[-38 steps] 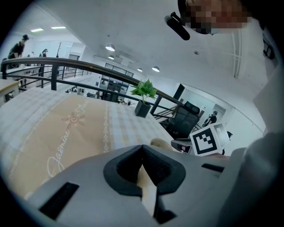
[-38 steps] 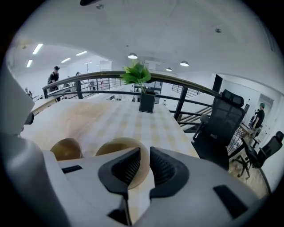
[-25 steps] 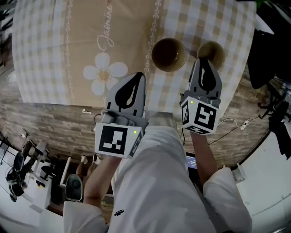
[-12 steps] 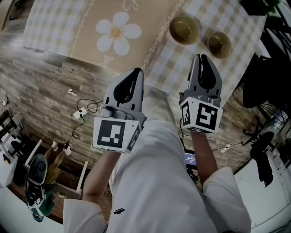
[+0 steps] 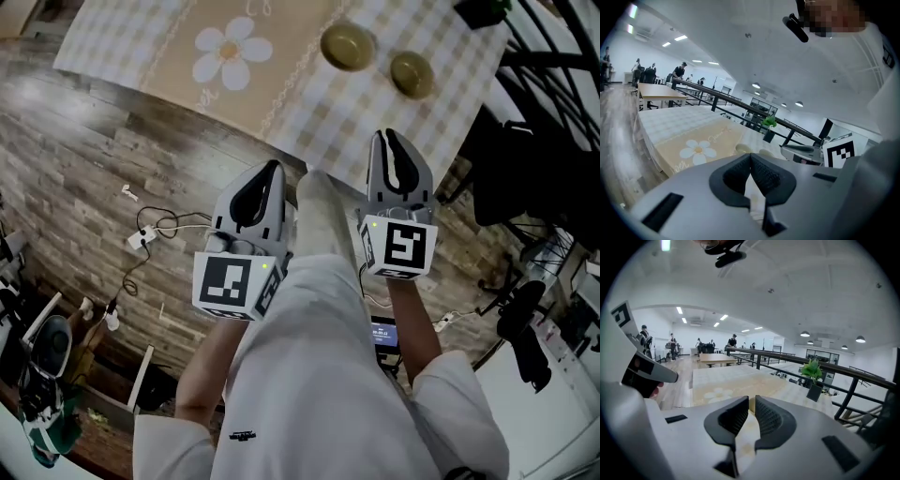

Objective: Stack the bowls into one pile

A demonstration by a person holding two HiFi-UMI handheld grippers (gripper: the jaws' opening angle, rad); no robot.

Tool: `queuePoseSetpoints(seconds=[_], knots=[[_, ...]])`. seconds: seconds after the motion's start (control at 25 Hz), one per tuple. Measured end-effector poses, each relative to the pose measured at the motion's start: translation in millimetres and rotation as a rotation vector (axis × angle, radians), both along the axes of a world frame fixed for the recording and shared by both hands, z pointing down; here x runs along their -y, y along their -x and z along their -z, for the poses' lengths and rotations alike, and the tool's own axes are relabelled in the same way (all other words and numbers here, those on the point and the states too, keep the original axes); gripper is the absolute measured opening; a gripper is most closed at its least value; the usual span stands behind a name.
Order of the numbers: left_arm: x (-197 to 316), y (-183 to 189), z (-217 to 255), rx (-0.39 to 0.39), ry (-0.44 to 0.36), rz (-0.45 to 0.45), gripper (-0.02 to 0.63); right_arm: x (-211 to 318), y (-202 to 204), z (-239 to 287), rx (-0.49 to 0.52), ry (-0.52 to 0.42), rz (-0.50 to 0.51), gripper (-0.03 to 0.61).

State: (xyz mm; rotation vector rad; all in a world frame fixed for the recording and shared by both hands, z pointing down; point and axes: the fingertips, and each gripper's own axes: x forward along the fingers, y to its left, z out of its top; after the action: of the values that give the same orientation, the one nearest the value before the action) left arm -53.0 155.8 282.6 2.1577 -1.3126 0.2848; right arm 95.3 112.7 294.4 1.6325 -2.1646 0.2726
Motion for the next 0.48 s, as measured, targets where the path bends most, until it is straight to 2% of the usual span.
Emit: queuePoseSetpoints(seconds=[0.2,0.32,0.48], knots=[[5.1,-17.1,-3.9,-0.024,0.035,0.037,0.021,8.8,-8.6,-15.6,0.024,0.067,0.017,0.057],[14.6,-28.4,-14.3,-0.027,0.056,0.068,0.021,25.7,-13.8,-28.4,-0.001,0.099,0.025,0.058],[24.3,-51.2,-21.7,-0.022,0.071,0.088,0.021,47.3,-12.4,-43.0,-0.022,0.122,0.104,0.058]])
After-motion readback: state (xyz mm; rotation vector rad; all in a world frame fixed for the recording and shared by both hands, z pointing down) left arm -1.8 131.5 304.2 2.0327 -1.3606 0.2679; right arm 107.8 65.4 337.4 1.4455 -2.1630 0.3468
